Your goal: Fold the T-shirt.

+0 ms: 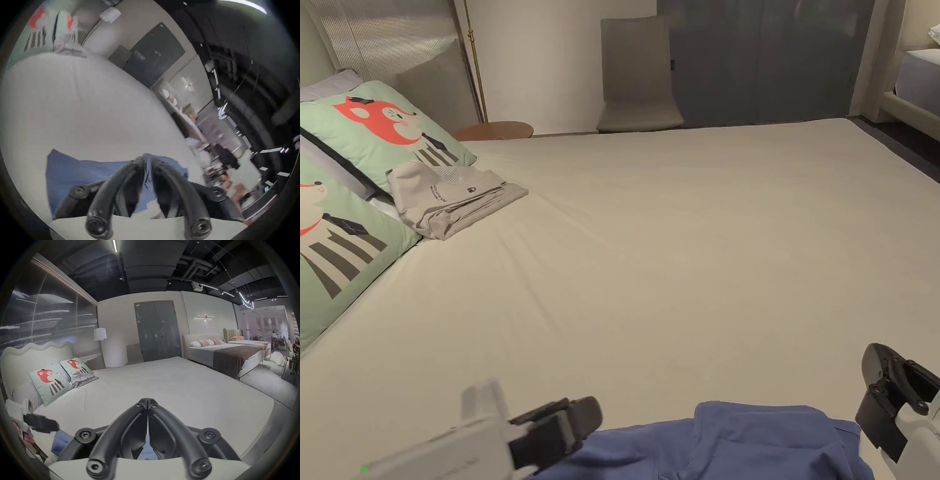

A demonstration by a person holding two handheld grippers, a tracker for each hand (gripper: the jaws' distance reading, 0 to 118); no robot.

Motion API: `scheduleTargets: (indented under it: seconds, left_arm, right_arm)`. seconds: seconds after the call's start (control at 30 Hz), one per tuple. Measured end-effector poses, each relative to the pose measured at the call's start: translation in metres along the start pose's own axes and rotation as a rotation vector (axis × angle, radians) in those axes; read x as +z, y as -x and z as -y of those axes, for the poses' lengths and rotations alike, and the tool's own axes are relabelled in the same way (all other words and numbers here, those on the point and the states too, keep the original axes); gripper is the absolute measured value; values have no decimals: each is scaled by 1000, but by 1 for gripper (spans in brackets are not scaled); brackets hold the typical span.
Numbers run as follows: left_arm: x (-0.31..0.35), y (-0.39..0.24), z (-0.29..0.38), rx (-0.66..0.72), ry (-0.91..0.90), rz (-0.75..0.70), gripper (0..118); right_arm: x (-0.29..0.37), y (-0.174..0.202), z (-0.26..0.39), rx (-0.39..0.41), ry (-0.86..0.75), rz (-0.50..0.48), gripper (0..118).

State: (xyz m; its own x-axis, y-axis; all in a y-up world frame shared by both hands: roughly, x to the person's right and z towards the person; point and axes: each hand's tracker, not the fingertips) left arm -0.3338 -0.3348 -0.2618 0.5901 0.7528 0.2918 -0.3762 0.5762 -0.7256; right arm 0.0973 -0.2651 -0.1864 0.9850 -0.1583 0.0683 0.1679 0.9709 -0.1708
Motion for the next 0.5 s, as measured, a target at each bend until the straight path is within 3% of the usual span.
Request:
scheduleTargets:
  seconds: [0.07,0.23,0.43,0.5]
  left_arm:
    - [21,21,-11,12,17,-14,101]
    - [48,65,-14,129,88,-85,111]
    - [37,124,6,315,152,-97,110]
    - [30,138,13,328,159,-89,103]
  right_arm:
    - [0,4,1,3,2,-7,1]
    - [-2,15,3,10,12,-25,1]
    - [-1,21,1,27,17,-37,1]
    - [0,22,-1,32,15,-37,1]
